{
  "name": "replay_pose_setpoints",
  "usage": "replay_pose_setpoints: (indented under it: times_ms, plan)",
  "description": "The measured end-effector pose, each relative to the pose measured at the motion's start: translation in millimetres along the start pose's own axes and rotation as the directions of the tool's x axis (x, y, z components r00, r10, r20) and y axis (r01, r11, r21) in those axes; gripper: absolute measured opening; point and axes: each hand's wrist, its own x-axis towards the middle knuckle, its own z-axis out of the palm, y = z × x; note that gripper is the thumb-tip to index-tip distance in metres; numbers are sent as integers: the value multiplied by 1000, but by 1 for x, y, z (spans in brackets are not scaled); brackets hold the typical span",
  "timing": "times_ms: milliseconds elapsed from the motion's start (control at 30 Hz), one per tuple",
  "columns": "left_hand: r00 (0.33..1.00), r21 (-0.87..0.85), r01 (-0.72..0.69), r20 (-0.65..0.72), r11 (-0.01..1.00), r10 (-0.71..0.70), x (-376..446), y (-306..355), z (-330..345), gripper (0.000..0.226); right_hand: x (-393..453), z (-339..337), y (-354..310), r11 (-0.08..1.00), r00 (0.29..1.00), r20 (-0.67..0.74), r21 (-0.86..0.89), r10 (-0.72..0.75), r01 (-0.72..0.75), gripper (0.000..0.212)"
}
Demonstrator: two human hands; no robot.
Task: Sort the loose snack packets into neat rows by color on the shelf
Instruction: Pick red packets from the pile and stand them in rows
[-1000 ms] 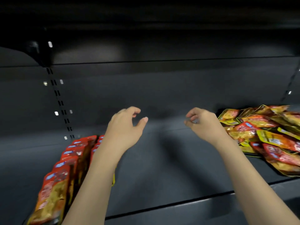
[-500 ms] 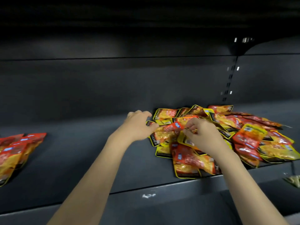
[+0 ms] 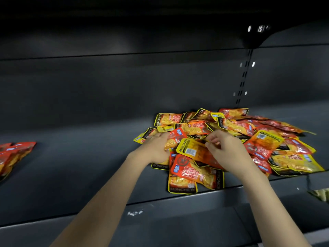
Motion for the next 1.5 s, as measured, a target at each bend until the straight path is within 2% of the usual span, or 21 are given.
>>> replay_pose_setpoints:
  times_ms: [133,200,300,400,500,633,733,800,1000,1233,1300,1433,1500]
  plan:
    - [994,139,40,-105,990,-26,15,8,9,64,-4,-10,11,1000,1000,-2,-22,15,-15,16]
    - [984,217,80,-175,973,-42,15,10,7,55,-5,-13,13,1000,1000,4,-23,14,-14,18]
    - [956,196,131,-285,972,-71,13,7,-7,44,-5,-14,10,1000,1000,18,-25,-16,16,19]
    - [925,89,142,-365,986,-101,3,1,-26,44,-1,-15,4,997,994,84,-26,-74,77,20]
    - [868,-99,122,-473,988,-154,-21,-5,-43,37,3,-13,-2,990,962,255,-67,-100,121,46]
    - [792,-383,115,-521,917,-317,-58,-15,-44,26,10,-1,-12,975,898,436,-165,-63,148,75]
    - [741,-515,117,-523,849,-420,-76,-26,-40,14,18,8,-21,945,892,447,-260,-64,198,79]
    - [706,-557,119,-534,822,-464,-87,-34,-40,10,26,13,-28,929,900,426,-287,-95,234,79]
    - [591,-598,127,-595,791,-545,-130,-59,-44,7,44,36,-56,953,921,354,-186,-163,240,74]
    - [458,-718,31,-608,695,-649,-168,-95,-26,29,42,61,-89,972,936,263,76,-233,221,67]
    - [425,-747,15,-597,665,-681,-176,-108,-21,25,41,66,-104,969,947,221,142,-232,204,59]
    - [406,-755,7,-598,656,-691,-190,-142,-23,24,39,83,-143,945,932,221,229,-286,235,21]
    - [396,-766,-18,-596,642,-699,-199,-165,-29,25,36,100,-166,939,934,200,240,-297,248,19]
